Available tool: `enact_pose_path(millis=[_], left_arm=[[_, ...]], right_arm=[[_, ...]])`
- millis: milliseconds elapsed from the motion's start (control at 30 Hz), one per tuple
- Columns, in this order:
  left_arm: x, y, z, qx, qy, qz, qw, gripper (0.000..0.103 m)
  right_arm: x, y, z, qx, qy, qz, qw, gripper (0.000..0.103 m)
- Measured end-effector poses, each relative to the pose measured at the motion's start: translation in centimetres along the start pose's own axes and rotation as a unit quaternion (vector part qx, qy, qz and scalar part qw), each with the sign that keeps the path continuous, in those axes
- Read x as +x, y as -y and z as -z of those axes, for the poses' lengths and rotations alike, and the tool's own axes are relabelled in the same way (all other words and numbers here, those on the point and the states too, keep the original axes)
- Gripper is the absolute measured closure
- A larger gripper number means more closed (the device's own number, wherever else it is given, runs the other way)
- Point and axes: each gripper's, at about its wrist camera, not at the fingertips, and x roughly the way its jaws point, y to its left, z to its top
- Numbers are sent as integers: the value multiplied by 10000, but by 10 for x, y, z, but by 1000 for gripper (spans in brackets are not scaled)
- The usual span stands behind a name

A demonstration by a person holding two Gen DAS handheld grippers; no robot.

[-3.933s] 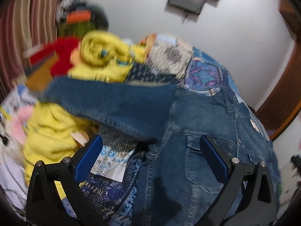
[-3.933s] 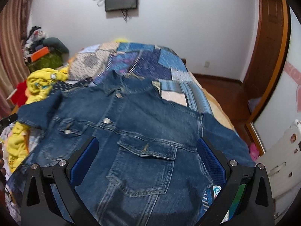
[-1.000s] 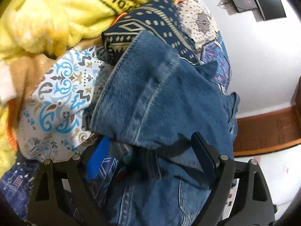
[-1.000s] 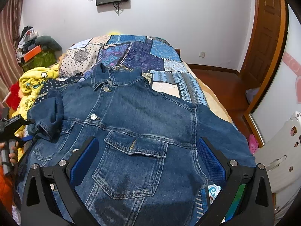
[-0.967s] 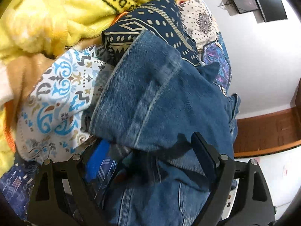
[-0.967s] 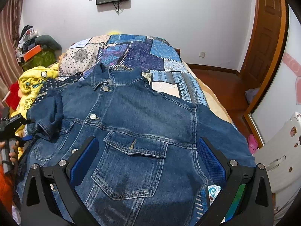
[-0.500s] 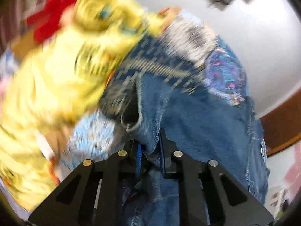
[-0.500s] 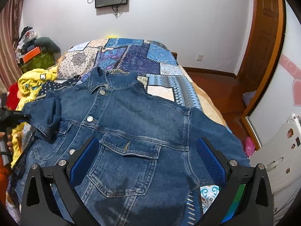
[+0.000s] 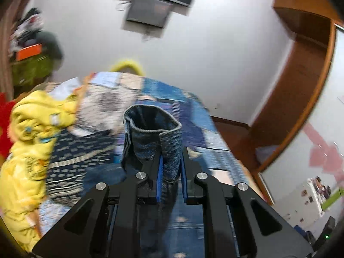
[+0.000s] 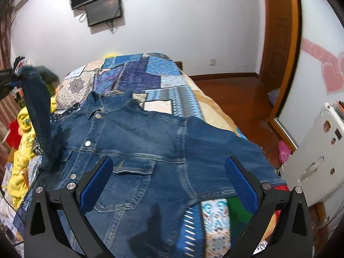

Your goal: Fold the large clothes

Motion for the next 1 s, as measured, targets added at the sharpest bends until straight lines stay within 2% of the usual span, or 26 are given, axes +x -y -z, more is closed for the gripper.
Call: enact_pose_path(millis=[167,300,467,600,700,733,800,900,1000], left_arm=[[40,78,23,445,-319,403,9977,90],[79,132,68,954,-895,552,9899,90],[124,170,140,1516,-1776,540,9709,90],[147,182,184,1834,-2452,568,9503,90],[148,192,205,1960,-2764,621,9388,82],[147,193,210,1956,-2899,734,9340,71],[141,195,214,1837,-3077,970,9285,59],[127,194,208,1795,-2999,1083,9306,55],[110,185,192,1739,-2766,1010,9397,44]], right_arm=[[-6,31,5,227,2,216,9995,0],[-7,55,11,389,-84,371,9985,0],[-4,81,21,599,-269,545,9964,0],[2,97,30,774,-472,587,9942,0],[8,103,35,909,-611,572,9923,0],[9,104,37,951,-651,554,9918,0],[11,108,40,1032,-706,498,9909,0],[15,112,41,1146,-794,423,9893,0],[15,117,41,1221,-823,348,9885,0]])
